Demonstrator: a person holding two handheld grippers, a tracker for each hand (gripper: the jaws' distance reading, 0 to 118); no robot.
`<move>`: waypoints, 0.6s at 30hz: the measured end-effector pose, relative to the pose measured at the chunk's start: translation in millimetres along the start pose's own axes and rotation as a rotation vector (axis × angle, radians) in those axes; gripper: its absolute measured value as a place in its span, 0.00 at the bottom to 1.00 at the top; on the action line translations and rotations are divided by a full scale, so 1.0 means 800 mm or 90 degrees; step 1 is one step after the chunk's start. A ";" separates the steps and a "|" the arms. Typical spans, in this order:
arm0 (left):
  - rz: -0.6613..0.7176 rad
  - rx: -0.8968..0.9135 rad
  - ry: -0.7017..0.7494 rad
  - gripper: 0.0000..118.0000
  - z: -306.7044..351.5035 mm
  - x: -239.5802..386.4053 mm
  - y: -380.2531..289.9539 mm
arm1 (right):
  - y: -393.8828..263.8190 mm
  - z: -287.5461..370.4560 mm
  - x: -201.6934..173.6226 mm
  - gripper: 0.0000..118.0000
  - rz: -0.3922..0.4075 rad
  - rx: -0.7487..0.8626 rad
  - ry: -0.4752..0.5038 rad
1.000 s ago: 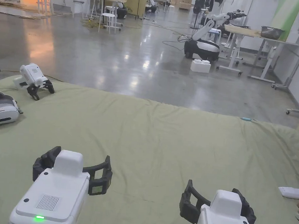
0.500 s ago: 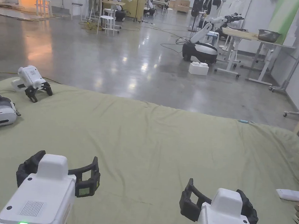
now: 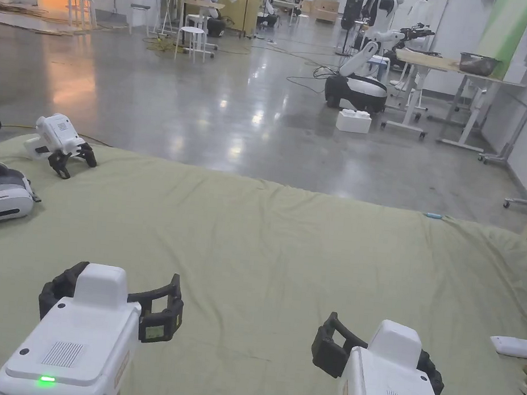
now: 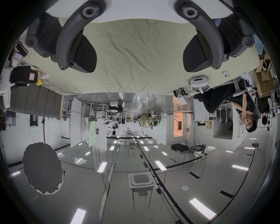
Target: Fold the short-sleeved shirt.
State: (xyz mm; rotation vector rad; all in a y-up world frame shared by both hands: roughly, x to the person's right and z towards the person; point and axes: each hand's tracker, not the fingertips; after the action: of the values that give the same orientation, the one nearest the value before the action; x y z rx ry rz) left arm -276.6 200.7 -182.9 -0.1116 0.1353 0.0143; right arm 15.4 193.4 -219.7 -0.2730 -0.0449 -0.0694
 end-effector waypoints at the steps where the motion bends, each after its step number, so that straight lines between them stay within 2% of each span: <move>1: -0.002 -0.001 -0.003 0.97 0.000 0.001 0.000 | 0.001 0.000 0.000 0.91 -0.004 -0.002 0.000; 7: -0.006 -0.010 -0.019 0.97 -0.001 0.008 -0.001 | 0.007 -0.005 0.003 0.91 -0.037 -0.040 0.018; 18: -0.001 -0.010 -0.033 0.97 0.000 0.011 -0.002 | 0.002 -0.014 0.006 0.91 -0.025 -0.077 0.014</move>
State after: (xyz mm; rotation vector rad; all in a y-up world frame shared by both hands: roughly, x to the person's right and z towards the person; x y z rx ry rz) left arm -267.9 199.3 -184.1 -0.1269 0.0826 0.0167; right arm 20.6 191.5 -230.7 -0.3918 -0.0249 -0.1138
